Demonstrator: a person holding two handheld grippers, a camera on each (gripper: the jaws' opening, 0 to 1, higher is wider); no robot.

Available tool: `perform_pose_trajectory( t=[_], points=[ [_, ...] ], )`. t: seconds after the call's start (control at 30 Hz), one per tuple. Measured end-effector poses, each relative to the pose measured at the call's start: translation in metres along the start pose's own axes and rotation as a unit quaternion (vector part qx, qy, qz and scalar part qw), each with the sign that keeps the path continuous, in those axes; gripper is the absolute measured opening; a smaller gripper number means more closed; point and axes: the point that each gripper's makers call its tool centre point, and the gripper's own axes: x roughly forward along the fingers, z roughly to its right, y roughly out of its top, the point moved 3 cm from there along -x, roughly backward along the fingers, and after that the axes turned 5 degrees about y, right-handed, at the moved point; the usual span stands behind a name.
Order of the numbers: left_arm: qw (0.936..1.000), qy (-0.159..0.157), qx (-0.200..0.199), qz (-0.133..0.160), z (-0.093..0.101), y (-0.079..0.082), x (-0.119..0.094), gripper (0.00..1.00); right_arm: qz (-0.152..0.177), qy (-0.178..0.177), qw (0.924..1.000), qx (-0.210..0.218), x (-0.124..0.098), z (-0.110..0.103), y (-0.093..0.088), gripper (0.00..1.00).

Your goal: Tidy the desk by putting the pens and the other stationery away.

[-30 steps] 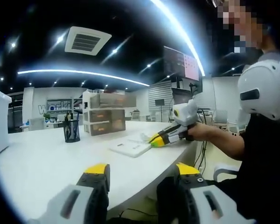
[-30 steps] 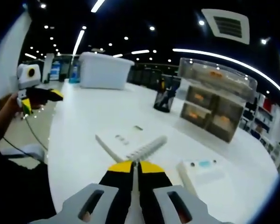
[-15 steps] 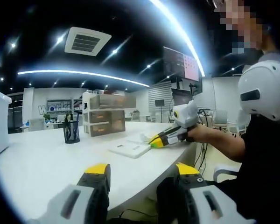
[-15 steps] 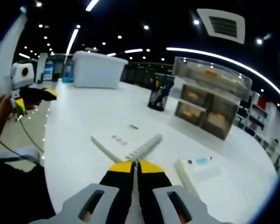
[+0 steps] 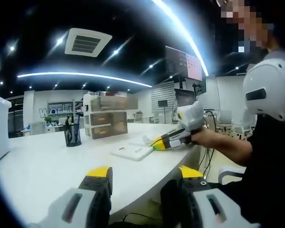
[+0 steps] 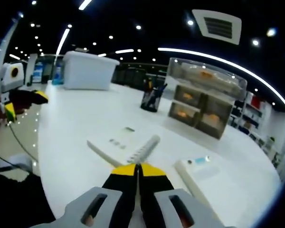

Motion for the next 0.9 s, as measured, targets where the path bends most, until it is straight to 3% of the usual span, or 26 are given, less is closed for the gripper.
perform_pose_trajectory(
  t=[0.5, 0.9],
  points=[
    [0.9976, 0.033, 0.057, -0.022, 0.002, 0.003, 0.011, 0.54, 0.007, -0.019, 0.9990, -0.039, -0.005, 0.002, 0.020, 0.00],
    [0.9903, 0.066, 0.115, -0.043, 0.006, 0.005, 0.034, 0.54, 0.010, -0.023, 0.9965, -0.080, -0.010, -0.003, 0.044, 0.00]
  ],
)
